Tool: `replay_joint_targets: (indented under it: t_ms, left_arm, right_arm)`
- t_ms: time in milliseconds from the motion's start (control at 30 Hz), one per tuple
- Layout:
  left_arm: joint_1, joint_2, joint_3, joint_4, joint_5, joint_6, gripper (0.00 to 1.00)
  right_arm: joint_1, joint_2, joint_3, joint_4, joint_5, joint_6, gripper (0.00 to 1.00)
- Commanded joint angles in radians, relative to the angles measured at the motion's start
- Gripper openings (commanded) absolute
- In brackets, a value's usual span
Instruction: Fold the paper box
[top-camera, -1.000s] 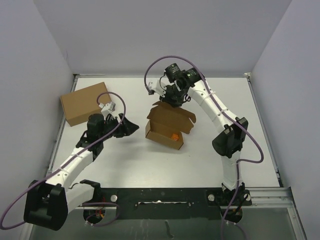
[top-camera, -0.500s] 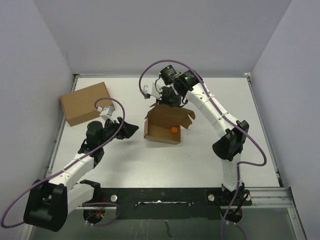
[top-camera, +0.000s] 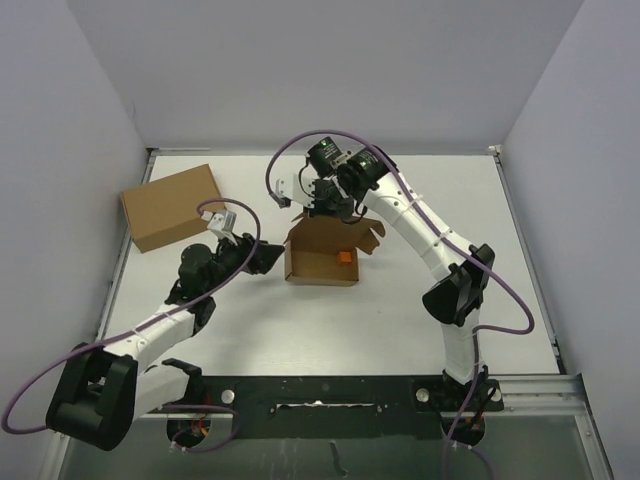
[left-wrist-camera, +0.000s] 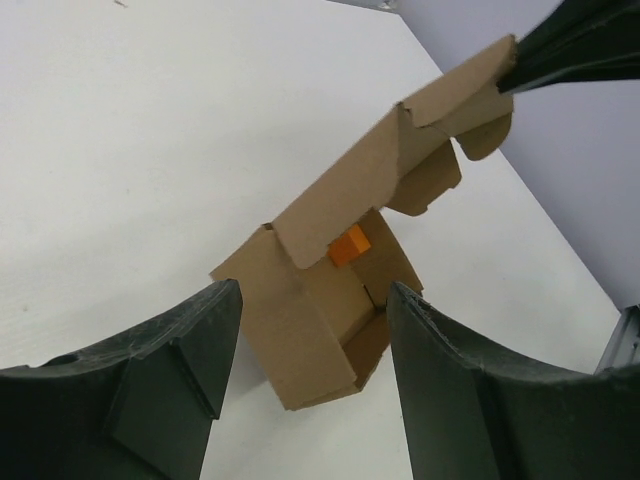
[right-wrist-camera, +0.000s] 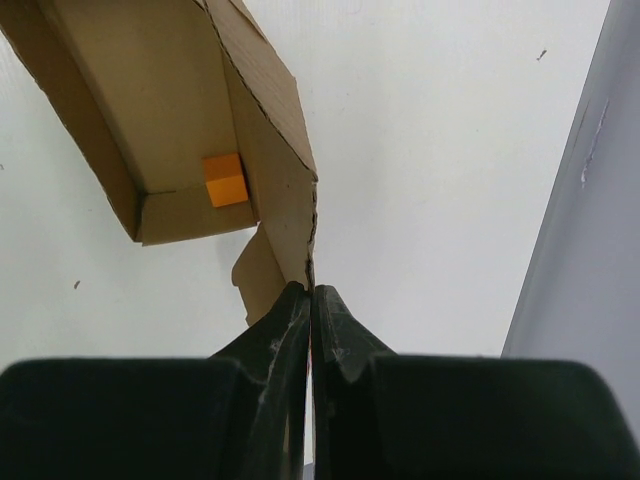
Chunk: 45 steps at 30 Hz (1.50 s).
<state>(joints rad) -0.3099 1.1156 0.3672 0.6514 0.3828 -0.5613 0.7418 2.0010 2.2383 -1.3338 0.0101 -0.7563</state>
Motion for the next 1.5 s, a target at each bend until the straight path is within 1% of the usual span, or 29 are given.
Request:
replay_joint_targets:
  t_ms: [0,67,133,267,333,533,600,733,767,833,933,1000,1033,1067,1100,1133,1167,1267,1467]
  left_arm:
    - [-0.102,0.014,0.050,0.104,-0.106,0.159,0.58]
    - [-0.154,0.022,0.071,0.067,-0.189,0.215,0.58]
    - [-0.167,0.044,0.083,0.069,-0.221,0.238,0.58]
    - [-0.167,0.114,0.109,0.133,-0.210,0.254,0.57]
    - [-0.167,0.135,0.132,0.140,-0.204,0.259,0.53]
    - [-0.162,0.111,0.147,0.115,-0.247,0.286,0.52]
    - [-0.156,0.100,0.141,0.118,-0.230,0.304,0.52]
    - [-0.138,0.119,0.153,0.137,-0.112,0.323,0.51]
    - [-0.133,0.133,0.156,0.145,-0.085,0.323,0.49]
    - [-0.130,0.155,0.162,0.168,-0.058,0.319,0.45]
    - [-0.129,0.189,0.170,0.215,-0.023,0.320,0.29]
    - [-0.128,0.207,0.189,0.214,0.003,0.329,0.19]
    - [-0.127,0.215,0.197,0.211,0.011,0.333,0.12]
    - [-0.126,0.222,0.203,0.207,0.018,0.339,0.03]
    - [-0.126,0.225,0.207,0.204,0.021,0.347,0.00]
    - [-0.125,0.226,0.207,0.203,0.021,0.353,0.00]
    - [-0.122,0.228,0.205,0.205,0.020,0.357,0.00]
    - [-0.117,0.226,0.189,0.223,0.021,0.372,0.00]
    - [-0.116,0.246,0.150,0.291,0.027,0.387,0.00]
  right_arm:
    - [0.012,-0.030,0.060,0.022,0.030,-0.007,0.00]
    - [0.013,-0.026,0.067,0.020,0.027,-0.005,0.00]
    - [0.016,-0.027,0.067,0.019,0.026,-0.005,0.00]
    - [0.020,-0.024,0.067,0.016,0.022,-0.004,0.00]
    - [0.021,-0.022,0.067,0.015,0.021,-0.003,0.00]
    - [0.021,-0.024,0.064,0.010,0.013,-0.003,0.00]
    - [0.021,-0.024,0.066,0.010,0.009,-0.003,0.00]
    - [0.021,-0.021,0.069,0.007,0.002,-0.003,0.00]
    - [0.021,-0.020,0.069,0.007,0.001,-0.002,0.00]
    - [0.021,-0.020,0.069,0.004,-0.002,-0.002,0.00]
    - [0.021,-0.020,0.067,0.002,-0.009,0.000,0.00]
    - [0.021,-0.019,0.066,0.001,-0.010,0.000,0.00]
    - [0.021,-0.019,0.066,0.001,-0.011,0.000,0.00]
    - [0.020,-0.019,0.066,0.003,-0.012,0.000,0.00]
    - [0.019,-0.018,0.066,0.004,-0.013,0.002,0.00]
    - [0.017,-0.017,0.067,0.005,-0.014,0.006,0.00]
    - [0.012,-0.018,0.071,0.005,-0.017,0.012,0.03]
    - [-0.014,-0.019,0.091,0.000,-0.048,0.024,0.19]
    - [-0.106,-0.058,0.120,-0.001,-0.182,0.049,0.57]
